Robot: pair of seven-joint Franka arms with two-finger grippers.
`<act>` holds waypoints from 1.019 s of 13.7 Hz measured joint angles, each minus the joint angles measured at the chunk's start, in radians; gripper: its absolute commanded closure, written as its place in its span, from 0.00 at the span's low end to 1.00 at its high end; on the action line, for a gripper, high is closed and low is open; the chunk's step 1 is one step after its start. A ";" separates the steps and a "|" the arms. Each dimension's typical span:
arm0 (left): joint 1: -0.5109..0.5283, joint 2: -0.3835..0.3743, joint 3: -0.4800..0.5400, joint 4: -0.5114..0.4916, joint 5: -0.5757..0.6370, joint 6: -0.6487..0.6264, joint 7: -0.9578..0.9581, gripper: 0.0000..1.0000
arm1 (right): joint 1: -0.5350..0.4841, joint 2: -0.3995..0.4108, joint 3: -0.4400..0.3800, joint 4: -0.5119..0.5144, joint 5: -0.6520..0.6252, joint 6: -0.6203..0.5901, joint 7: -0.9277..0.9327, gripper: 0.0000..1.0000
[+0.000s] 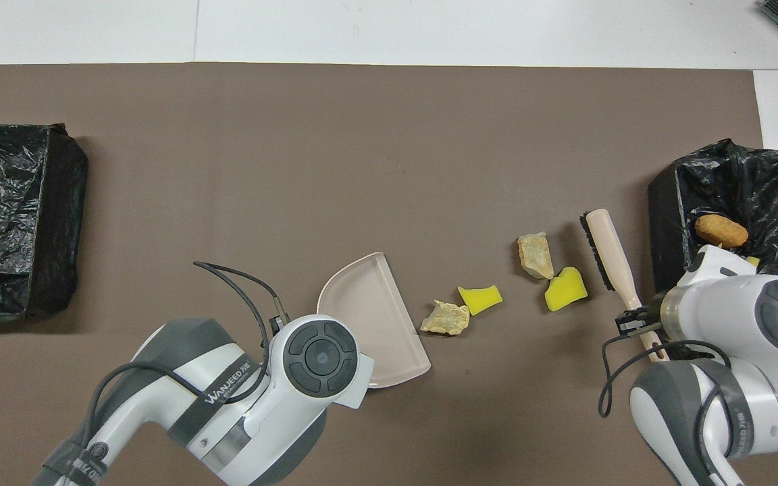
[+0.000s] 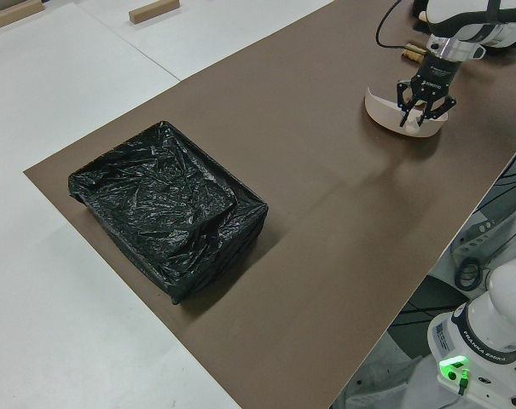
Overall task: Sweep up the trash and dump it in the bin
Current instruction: 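Sweep the remaining sponges and bread into the dustpan with the right gripper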
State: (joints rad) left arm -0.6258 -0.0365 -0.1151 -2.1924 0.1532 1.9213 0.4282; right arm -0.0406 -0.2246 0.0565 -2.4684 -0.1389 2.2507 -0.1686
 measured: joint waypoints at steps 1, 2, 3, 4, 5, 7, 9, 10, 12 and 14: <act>0.000 0.000 0.000 0.000 0.000 0.000 -0.001 1.00 | 0.003 0.001 0.004 -0.006 0.000 0.006 0.000 1.00; 0.000 0.000 0.000 0.000 -0.001 -0.003 -0.002 1.00 | 0.007 0.006 0.005 -0.012 0.000 0.012 -0.004 1.00; 0.000 0.000 0.000 0.000 -0.001 -0.009 -0.003 1.00 | 0.009 0.017 0.008 -0.017 0.000 0.026 -0.018 1.00; 0.000 -0.001 0.000 0.000 -0.001 -0.014 -0.005 1.00 | 0.009 0.033 0.009 -0.021 0.000 0.038 -0.031 1.00; 0.000 -0.002 0.000 0.000 -0.001 -0.016 -0.006 1.00 | 0.010 0.048 0.010 -0.022 0.000 0.046 -0.039 1.00; -0.001 -0.003 0.000 0.000 -0.001 -0.018 -0.006 1.00 | 0.029 0.063 0.011 -0.020 0.000 0.054 -0.038 1.00; -0.008 -0.004 0.000 0.000 -0.001 -0.028 -0.009 1.00 | 0.063 0.076 0.012 -0.014 0.001 0.059 0.011 1.00; -0.011 -0.005 0.000 0.000 -0.001 -0.032 -0.010 1.00 | 0.088 0.085 0.013 -0.005 0.001 0.060 0.050 1.00; -0.012 -0.005 0.000 0.000 -0.001 -0.036 -0.012 1.00 | 0.150 0.101 0.015 0.010 0.004 0.060 0.141 1.00; -0.012 -0.006 0.000 0.000 -0.001 -0.036 -0.012 1.00 | 0.222 0.111 0.017 0.015 0.049 0.060 0.229 1.00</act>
State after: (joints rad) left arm -0.6382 -0.0420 -0.1150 -2.1926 0.1524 1.8851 0.4163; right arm 0.1811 -0.1137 0.0737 -2.4538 -0.0903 2.3112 0.0604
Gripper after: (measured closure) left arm 0.674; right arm 0.749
